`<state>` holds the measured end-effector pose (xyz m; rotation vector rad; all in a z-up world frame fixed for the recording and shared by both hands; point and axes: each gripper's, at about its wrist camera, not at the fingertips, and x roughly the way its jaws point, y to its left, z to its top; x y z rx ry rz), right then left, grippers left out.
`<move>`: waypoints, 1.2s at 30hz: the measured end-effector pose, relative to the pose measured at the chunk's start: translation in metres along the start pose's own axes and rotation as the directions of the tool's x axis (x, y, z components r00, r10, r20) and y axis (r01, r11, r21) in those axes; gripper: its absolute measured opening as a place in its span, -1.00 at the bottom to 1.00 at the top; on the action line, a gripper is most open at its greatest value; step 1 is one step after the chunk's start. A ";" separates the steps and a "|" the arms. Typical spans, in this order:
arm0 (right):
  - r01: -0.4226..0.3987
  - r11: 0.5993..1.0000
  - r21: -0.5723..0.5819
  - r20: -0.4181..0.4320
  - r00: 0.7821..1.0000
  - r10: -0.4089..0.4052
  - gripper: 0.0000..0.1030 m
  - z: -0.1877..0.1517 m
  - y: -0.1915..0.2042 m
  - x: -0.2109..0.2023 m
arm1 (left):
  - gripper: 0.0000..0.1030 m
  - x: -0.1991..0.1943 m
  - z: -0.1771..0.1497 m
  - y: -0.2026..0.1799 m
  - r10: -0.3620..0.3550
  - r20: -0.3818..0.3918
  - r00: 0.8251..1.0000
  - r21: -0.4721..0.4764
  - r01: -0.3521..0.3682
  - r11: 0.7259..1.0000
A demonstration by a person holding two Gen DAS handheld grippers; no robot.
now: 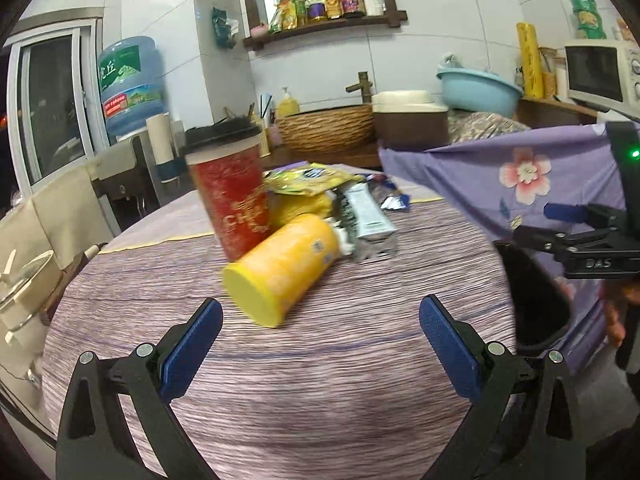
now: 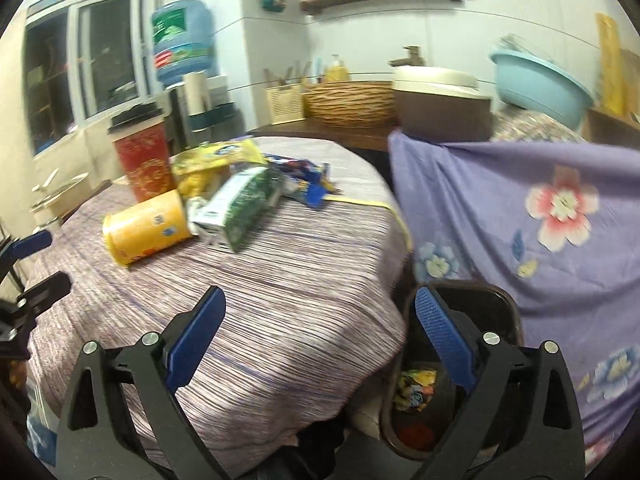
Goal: Collect trash
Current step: 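Move both tools back from the bin over the table, then grasp the yellow cylindrical can around its body with the left tool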
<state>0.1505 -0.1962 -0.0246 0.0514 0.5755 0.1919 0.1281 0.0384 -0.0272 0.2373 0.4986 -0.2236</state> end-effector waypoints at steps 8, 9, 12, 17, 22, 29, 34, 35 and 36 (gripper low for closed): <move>-0.066 0.996 -0.056 -0.054 0.997 0.063 0.83 0.006 0.031 0.020 | 0.89 0.041 0.016 0.039 -0.013 -0.070 0.997 0.077 0.019 0.997; -0.070 0.996 -0.060 -0.057 0.996 0.067 0.84 0.006 0.033 0.021 | 0.89 0.048 0.019 0.044 -0.035 -0.089 0.995 0.083 0.043 0.996; -0.084 0.994 -0.064 -0.071 0.994 0.079 0.84 0.004 0.038 0.025 | 0.89 0.069 0.028 0.050 -0.071 -0.145 0.987 0.117 0.089 0.989; -0.087 0.994 -0.069 -0.083 0.993 0.081 0.84 0.003 0.041 0.028 | 0.89 0.101 0.037 0.049 -0.094 -0.233 0.968 0.200 0.142 0.969; -0.083 0.994 -0.069 -0.089 0.993 0.076 0.84 0.003 0.039 0.031 | 0.89 0.123 0.037 0.036 -0.075 -0.295 0.953 0.288 0.164 0.944; -0.083 0.994 -0.078 -0.104 0.992 0.075 0.84 0.003 0.038 0.038 | 0.44 0.139 0.033 0.031 -0.039 -0.354 0.934 0.338 0.166 0.926; -0.108 0.991 -0.083 -0.122 0.988 0.098 0.84 0.010 0.041 0.046 | 0.32 0.131 0.032 0.034 -0.044 -0.349 0.936 0.307 0.159 0.938; -0.113 0.990 -0.084 -0.124 0.987 0.102 0.84 0.011 0.042 0.047 | 0.31 0.128 0.032 0.033 -0.049 -0.346 0.937 0.300 0.160 0.941; -0.115 0.990 -0.086 -0.126 0.987 0.103 0.84 0.013 0.043 0.049 | 0.30 0.124 0.031 0.033 -0.049 -0.338 0.940 0.295 0.155 0.943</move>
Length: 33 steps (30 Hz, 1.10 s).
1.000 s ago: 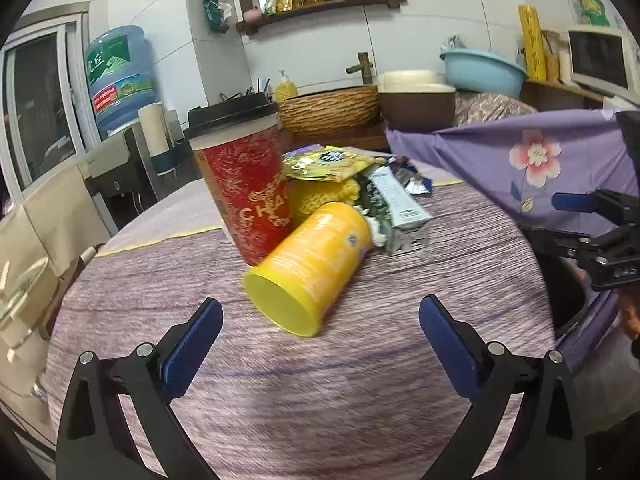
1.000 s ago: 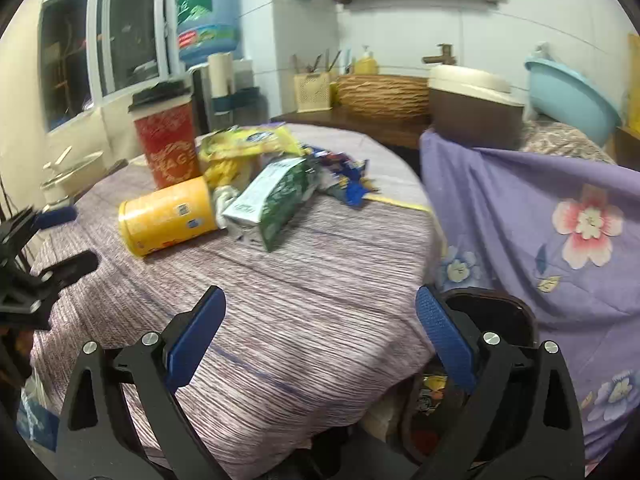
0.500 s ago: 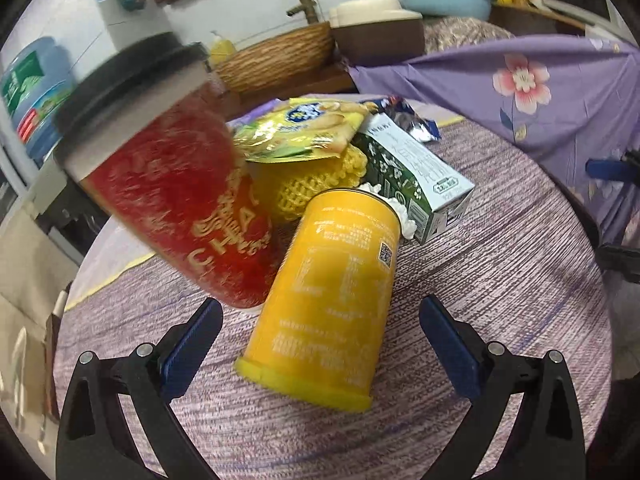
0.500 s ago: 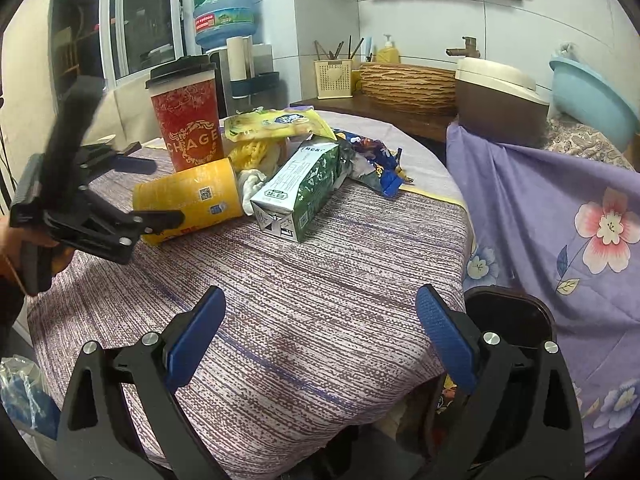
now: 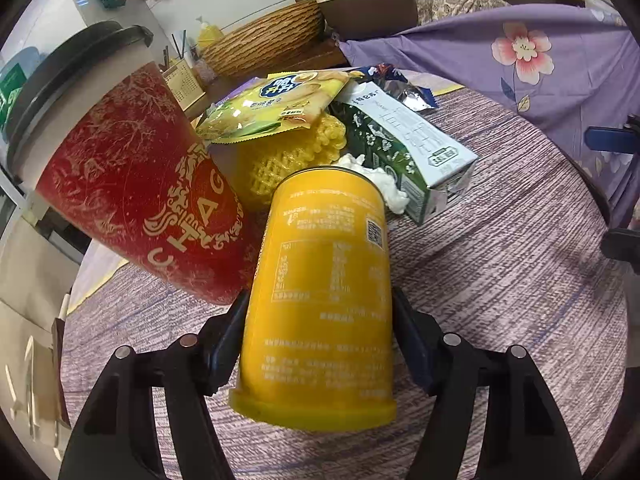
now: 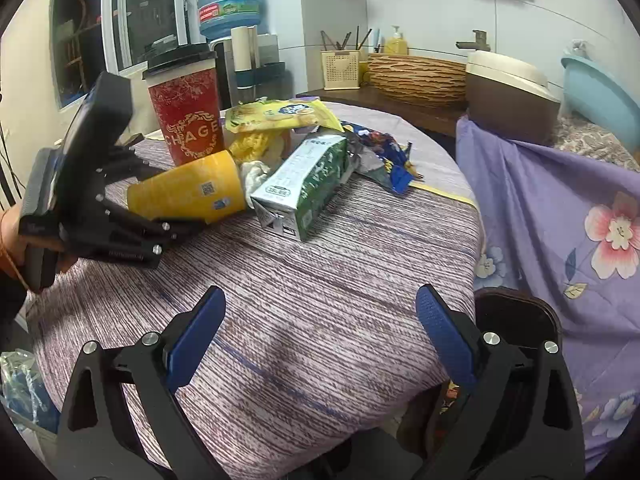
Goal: Collect trash
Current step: 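Grasp the yellow cylindrical can around its body with the left tool, then grasp the yellow snack bag with the right tool while the left tool holds the yellow can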
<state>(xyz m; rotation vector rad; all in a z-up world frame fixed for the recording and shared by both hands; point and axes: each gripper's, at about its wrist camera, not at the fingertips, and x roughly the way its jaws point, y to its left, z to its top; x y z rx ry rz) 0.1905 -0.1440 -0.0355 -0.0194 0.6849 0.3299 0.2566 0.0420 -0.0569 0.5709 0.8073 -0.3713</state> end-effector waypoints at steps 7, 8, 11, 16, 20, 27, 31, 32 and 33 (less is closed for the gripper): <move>-0.032 0.999 0.006 -0.004 0.999 0.032 0.84 0.017 0.003 0.009 | 0.28 -0.014 -0.012 -0.007 -0.015 0.045 0.999 -0.083 0.019 0.996; -0.037 0.999 0.009 -0.004 0.999 0.037 0.84 0.020 0.003 0.010 | 0.28 -0.017 -0.015 -0.006 -0.020 0.051 0.999 -0.102 0.025 0.994; -0.047 0.999 0.012 0.008 0.999 0.047 0.84 0.028 0.005 0.013 | 0.28 -0.025 -0.021 -0.007 -0.021 0.071 0.997 -0.161 0.033 0.986; -0.017 0.995 -0.097 0.062 0.998 0.023 0.83 0.049 0.023 0.019 | 0.28 -0.038 -0.037 -0.005 -0.034 0.109 0.993 -0.256 0.061 0.965; -0.010 0.988 -0.152 0.078 0.997 0.023 0.83 0.066 0.036 0.029 | 0.28 -0.047 -0.048 -0.002 -0.027 0.130 0.991 -0.322 0.068 0.944; 0.040 0.946 -0.320 0.151 0.988 0.010 0.67 0.086 0.074 0.045 | 0.28 -0.049 -0.063 0.001 -0.023 0.132 0.991 -0.396 0.074 0.915; 0.077 0.912 -0.402 0.141 0.990 -0.021 0.50 0.095 0.092 0.068 | 0.28 -0.053 -0.069 0.001 -0.012 0.135 0.991 -0.408 0.066 0.910; 0.101 0.901 -0.422 0.149 0.988 -0.041 0.44 0.097 0.096 0.074 | 0.28 -0.054 -0.070 0.001 -0.009 0.137 0.991 -0.409 0.065 0.910; 0.121 0.891 -0.437 0.156 0.986 -0.057 0.42 0.100 0.099 0.079 | 0.28 -0.054 -0.071 0.001 -0.008 0.139 0.990 -0.410 0.065 0.910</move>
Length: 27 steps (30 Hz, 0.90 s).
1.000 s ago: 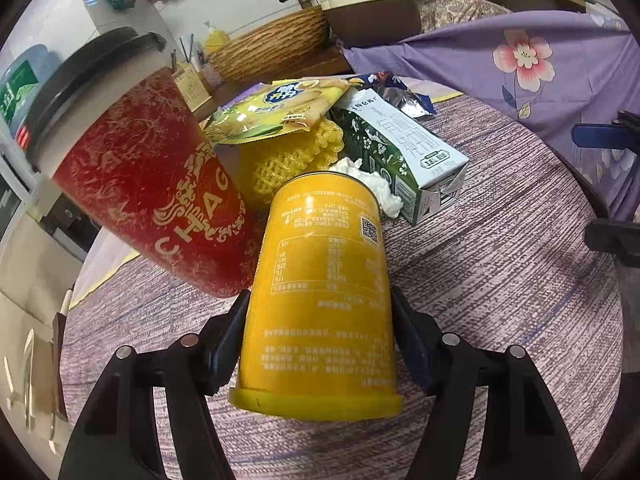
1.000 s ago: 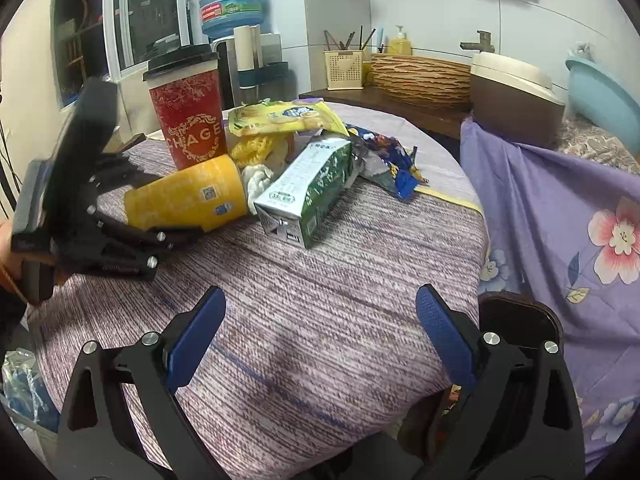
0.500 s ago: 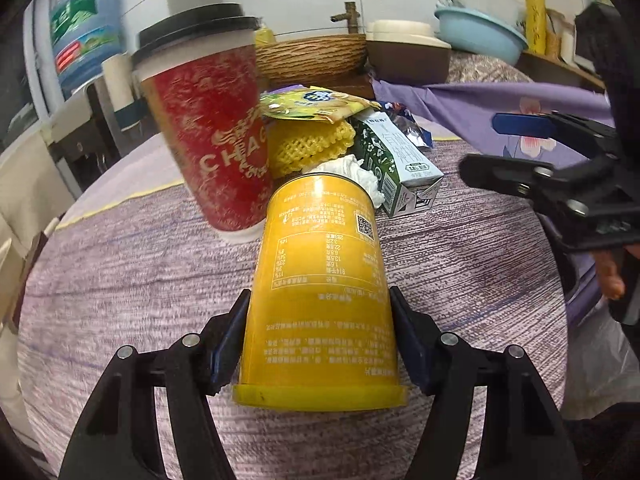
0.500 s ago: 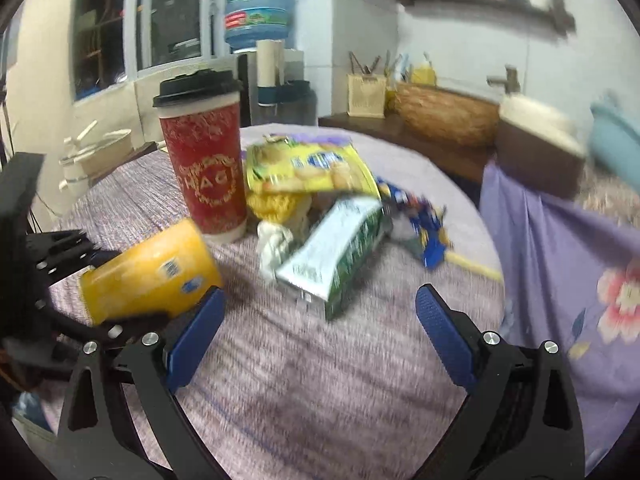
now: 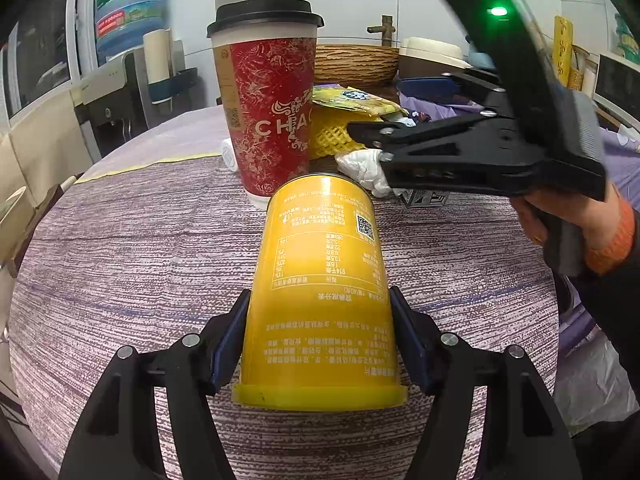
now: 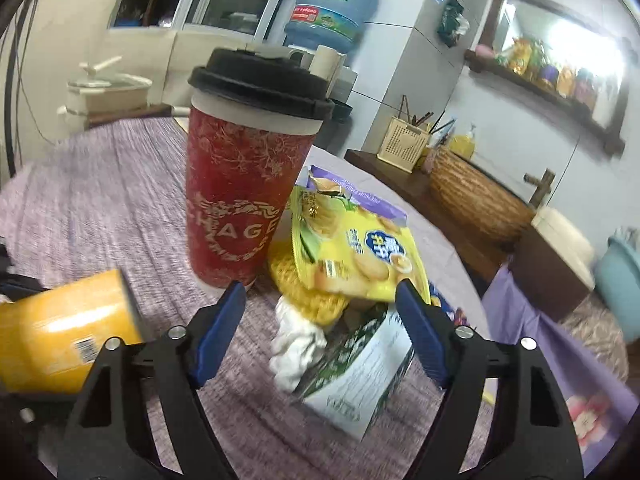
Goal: Collect trash
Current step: 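Grasp the yellow snack bag with the right tool while the left tool holds the yellow can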
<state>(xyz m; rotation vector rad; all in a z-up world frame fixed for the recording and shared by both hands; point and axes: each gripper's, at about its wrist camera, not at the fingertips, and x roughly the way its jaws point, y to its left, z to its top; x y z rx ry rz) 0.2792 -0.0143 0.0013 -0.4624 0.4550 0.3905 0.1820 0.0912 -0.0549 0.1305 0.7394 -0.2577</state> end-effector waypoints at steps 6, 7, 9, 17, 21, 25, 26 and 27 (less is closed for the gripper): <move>0.075 0.996 -0.053 -0.012 0.997 -0.076 -0.08 0.007 0.002 0.020 | 0.28 -0.002 -0.003 -0.001 -0.011 0.008 1.000 -0.009 0.011 1.000; 0.076 0.996 -0.052 -0.011 0.997 -0.076 -0.33 0.007 0.001 0.019 | 0.28 -0.002 -0.004 -0.001 -0.013 0.009 1.000 -0.011 0.014 1.000; 0.070 0.997 -0.020 0.007 0.998 -0.070 -0.69 0.006 -0.004 0.016 | 0.28 -0.002 -0.006 -0.003 -0.017 0.009 1.000 -0.011 0.017 1.000; 0.071 0.996 0.063 0.092 0.993 -0.077 -0.82 0.000 -0.027 -0.029 | 0.28 -0.006 -0.011 -0.011 -0.026 0.025 0.999 -0.023 0.026 0.999; 0.062 0.993 0.099 0.126 0.989 -0.074 -0.86 -0.004 -0.039 -0.059 | 0.28 -0.010 -0.014 -0.014 -0.022 0.040 0.999 -0.038 0.024 0.999; 0.056 0.988 0.143 0.146 0.986 -0.077 -0.87 -0.011 -0.059 -0.089 | 0.28 -0.016 -0.017 -0.020 -0.018 0.047 0.999 -0.041 0.020 0.999; 0.054 0.987 0.150 0.146 0.986 -0.076 -0.88 -0.012 -0.063 -0.094 | 0.28 -0.017 -0.018 -0.023 -0.016 0.050 0.999 -0.038 0.017 0.999; 0.055 0.985 0.162 0.143 0.987 -0.078 -0.89 -0.016 -0.070 -0.101 | 0.28 -0.017 -0.017 -0.025 -0.013 0.052 0.999 -0.038 0.015 0.999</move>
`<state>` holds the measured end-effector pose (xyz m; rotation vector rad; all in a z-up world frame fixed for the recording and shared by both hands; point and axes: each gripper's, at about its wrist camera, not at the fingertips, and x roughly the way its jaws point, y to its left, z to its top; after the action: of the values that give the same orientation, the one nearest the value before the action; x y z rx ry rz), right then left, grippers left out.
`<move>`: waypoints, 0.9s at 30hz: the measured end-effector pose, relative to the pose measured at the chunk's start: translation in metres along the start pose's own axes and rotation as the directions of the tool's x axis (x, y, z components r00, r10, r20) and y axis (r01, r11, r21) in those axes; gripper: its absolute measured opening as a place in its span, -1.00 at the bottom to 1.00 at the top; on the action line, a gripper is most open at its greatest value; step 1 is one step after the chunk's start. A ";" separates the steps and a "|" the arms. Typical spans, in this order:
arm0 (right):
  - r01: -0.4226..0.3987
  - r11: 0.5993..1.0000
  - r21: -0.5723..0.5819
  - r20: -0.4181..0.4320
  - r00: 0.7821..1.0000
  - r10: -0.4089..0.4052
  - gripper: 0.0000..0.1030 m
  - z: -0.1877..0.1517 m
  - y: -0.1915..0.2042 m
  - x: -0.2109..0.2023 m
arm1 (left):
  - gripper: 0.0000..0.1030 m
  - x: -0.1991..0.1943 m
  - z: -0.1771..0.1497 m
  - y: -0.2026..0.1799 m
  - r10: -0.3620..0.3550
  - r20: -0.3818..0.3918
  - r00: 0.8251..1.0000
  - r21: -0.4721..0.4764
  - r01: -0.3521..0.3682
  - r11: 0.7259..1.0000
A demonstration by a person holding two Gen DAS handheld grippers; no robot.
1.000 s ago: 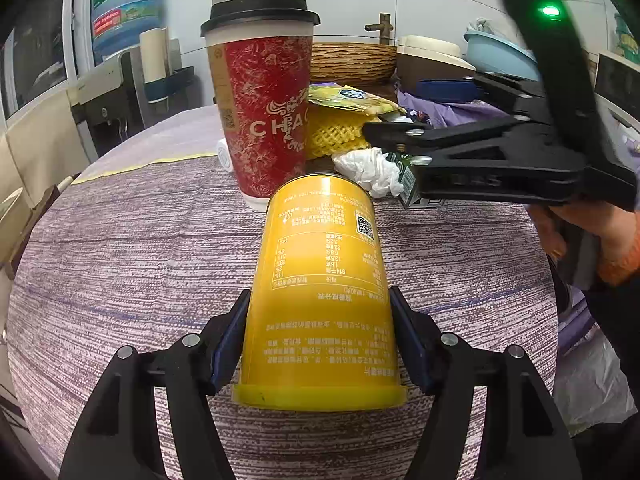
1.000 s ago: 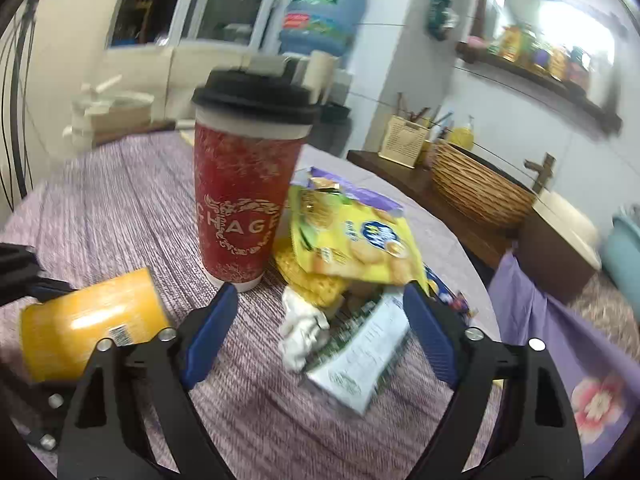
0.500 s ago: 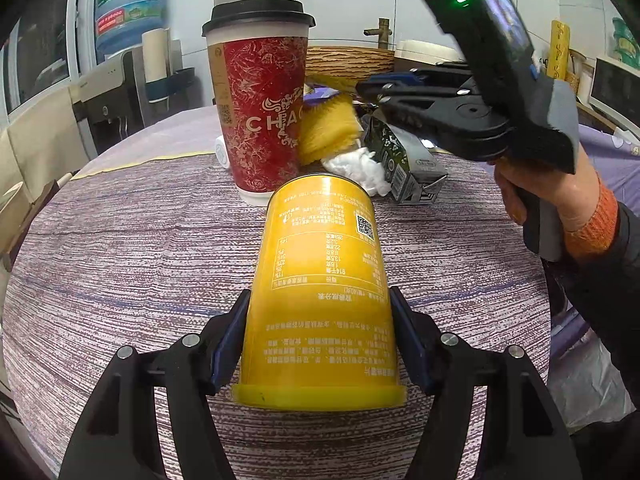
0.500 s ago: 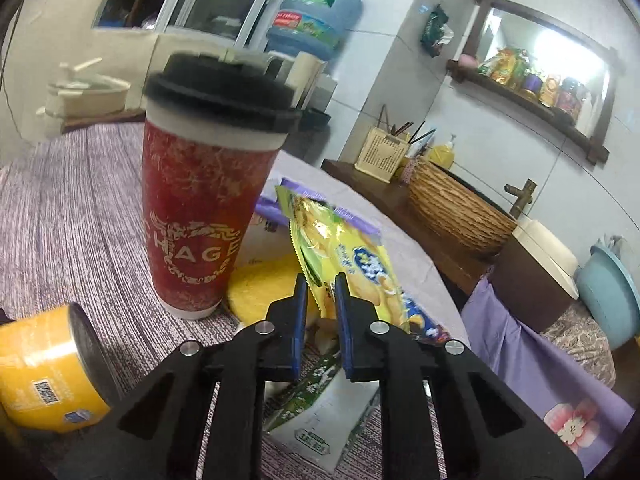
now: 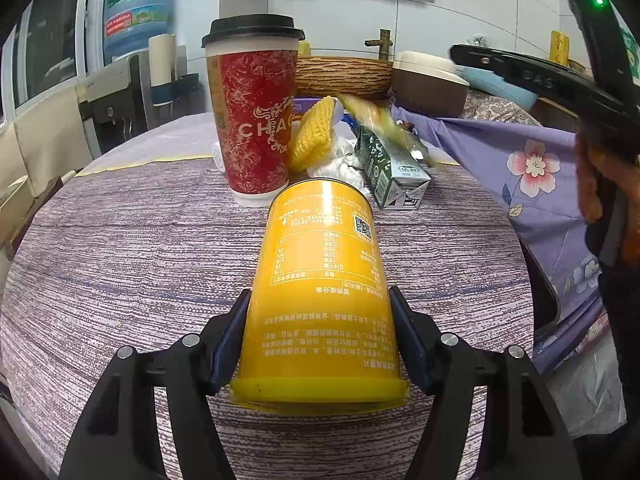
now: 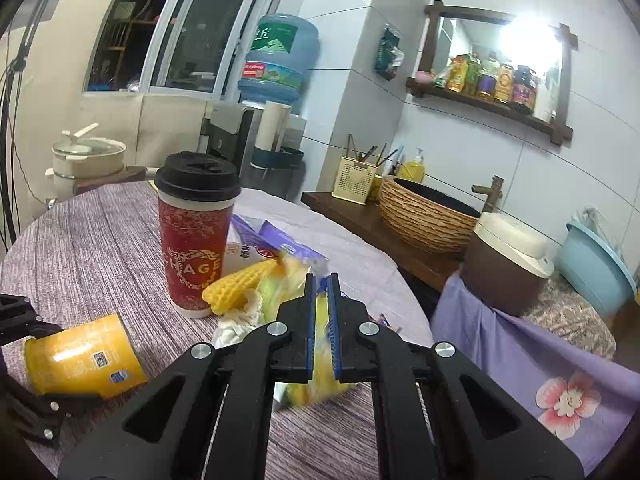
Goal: Collect trash
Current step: 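Grasp the yellow snack bag with the right tool while the left tool holds the yellow can, then carry the yellow snack bag to the black bin and open the right tool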
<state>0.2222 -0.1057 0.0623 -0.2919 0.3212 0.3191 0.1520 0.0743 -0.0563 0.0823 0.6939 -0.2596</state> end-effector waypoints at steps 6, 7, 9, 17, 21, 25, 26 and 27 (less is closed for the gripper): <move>-0.029 0.996 0.089 -0.033 0.999 0.032 -0.90 -0.018 -0.037 -0.022 | 0.28 -0.001 0.001 -0.014 -0.025 0.006 1.000 0.004 0.025 1.000; -0.021 0.995 0.097 -0.034 0.999 0.024 -0.90 -0.024 -0.041 -0.024 | 0.28 -0.001 0.001 -0.016 -0.029 0.007 1.000 0.006 0.029 1.000; -0.017 0.994 0.104 -0.058 0.998 0.023 -0.69 -0.040 -0.044 -0.025 | 0.28 -0.003 0.001 -0.022 -0.034 0.010 0.999 0.011 0.034 0.999; -0.078 0.995 0.068 -0.176 0.980 0.089 0.48 -0.090 -0.010 0.002 | 0.28 -0.005 -0.002 -0.029 -0.033 0.005 0.999 0.017 0.033 0.999; -0.064 0.998 0.018 -0.263 0.962 0.067 0.48 -0.103 0.006 0.035 | 0.28 -0.007 -0.002 -0.029 -0.031 0.002 1.000 0.009 0.031 0.999; -0.033 0.999 -0.022 -0.312 0.950 0.025 0.19 -0.108 0.011 0.061 | 0.28 -0.008 -0.003 -0.028 -0.027 -0.002 1.000 0.003 0.027 1.000; -0.026 0.999 -0.021 -0.313 0.950 0.018 -0.22 -0.108 0.010 0.063 | 0.28 -0.008 -0.004 -0.028 -0.027 -0.003 1.000 0.001 0.027 1.000; -0.028 1.000 -0.005 -0.317 0.948 0.025 -0.44 -0.109 0.007 0.064 | 0.28 -0.007 -0.004 -0.027 -0.027 -0.003 1.000 0.000 0.027 1.000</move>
<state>0.2493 -0.1182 -0.0606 -0.3494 0.6417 0.3002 0.1371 0.0500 -0.0542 0.0733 0.6985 -0.2852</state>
